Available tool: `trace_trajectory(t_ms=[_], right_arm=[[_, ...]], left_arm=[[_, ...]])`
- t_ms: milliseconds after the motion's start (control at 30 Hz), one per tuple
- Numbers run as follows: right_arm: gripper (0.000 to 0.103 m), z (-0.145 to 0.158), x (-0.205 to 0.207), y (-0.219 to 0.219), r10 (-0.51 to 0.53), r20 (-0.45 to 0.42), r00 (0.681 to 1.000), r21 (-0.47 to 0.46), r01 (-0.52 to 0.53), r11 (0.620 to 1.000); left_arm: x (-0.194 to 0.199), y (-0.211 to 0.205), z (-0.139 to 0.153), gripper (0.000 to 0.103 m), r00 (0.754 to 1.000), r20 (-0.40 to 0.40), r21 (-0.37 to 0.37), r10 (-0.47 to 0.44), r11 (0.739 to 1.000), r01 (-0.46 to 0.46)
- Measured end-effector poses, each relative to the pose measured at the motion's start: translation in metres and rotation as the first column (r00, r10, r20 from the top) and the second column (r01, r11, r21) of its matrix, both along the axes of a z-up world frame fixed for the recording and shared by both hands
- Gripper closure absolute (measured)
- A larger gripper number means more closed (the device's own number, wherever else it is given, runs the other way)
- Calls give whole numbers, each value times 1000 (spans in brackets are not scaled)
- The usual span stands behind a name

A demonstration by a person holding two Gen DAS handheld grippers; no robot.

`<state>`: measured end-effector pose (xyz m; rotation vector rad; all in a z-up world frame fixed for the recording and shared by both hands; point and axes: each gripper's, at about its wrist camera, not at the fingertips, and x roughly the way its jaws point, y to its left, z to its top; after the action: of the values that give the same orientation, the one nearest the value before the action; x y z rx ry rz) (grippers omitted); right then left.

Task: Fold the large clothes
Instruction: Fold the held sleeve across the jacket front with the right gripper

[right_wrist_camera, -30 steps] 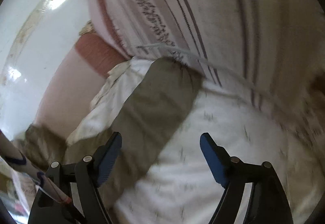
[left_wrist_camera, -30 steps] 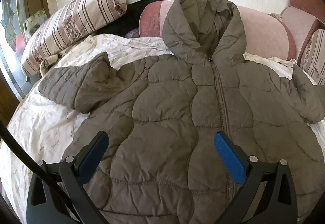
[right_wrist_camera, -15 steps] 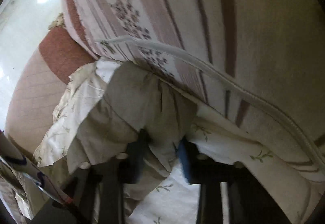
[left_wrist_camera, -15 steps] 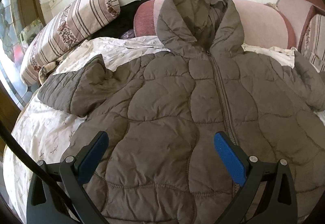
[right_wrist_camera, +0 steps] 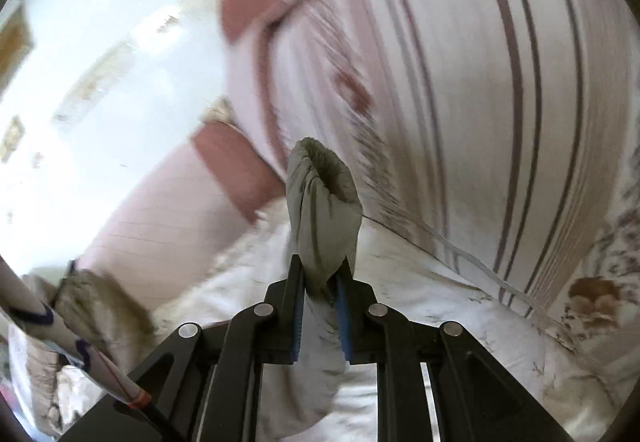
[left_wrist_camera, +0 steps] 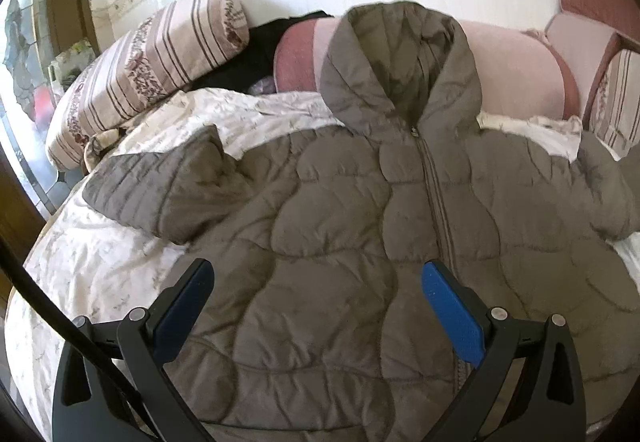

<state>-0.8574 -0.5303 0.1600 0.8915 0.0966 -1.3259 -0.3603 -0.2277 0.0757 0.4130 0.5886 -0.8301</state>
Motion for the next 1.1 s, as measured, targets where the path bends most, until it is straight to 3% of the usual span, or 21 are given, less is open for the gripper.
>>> trace_trajectory(t_ms=[133,233,367,533,767,900,1100], right_arm=[[87,55,34,39,98,38,994,-79,-94,992],[87,83,75,71,197,46,979,-127,-190,974],[87,100,140,108,335,43,941,-148,-326,934],[87,95,212,154,477,24,879,-151,-468,871],[87,46,302,189,625,27,780,-126,-618,776],[87,-12,340,194,676,118,727,-63,-674,736],[86,-81,390,198,752,143,643,24,-762,647]], left_arm=[[12,9,7,0,999,-6,-27,34,999,-35],[30,17,11,0,995,-60,-41,77,996,-79],[48,33,17,0,987,-80,-70,141,987,-146],[70,56,26,0,974,-110,-112,198,971,-210],[97,75,29,0,949,-155,-125,275,947,-295],[102,77,28,0,945,-155,-121,287,944,-307],[102,69,22,0,945,-131,-100,301,944,-314]])
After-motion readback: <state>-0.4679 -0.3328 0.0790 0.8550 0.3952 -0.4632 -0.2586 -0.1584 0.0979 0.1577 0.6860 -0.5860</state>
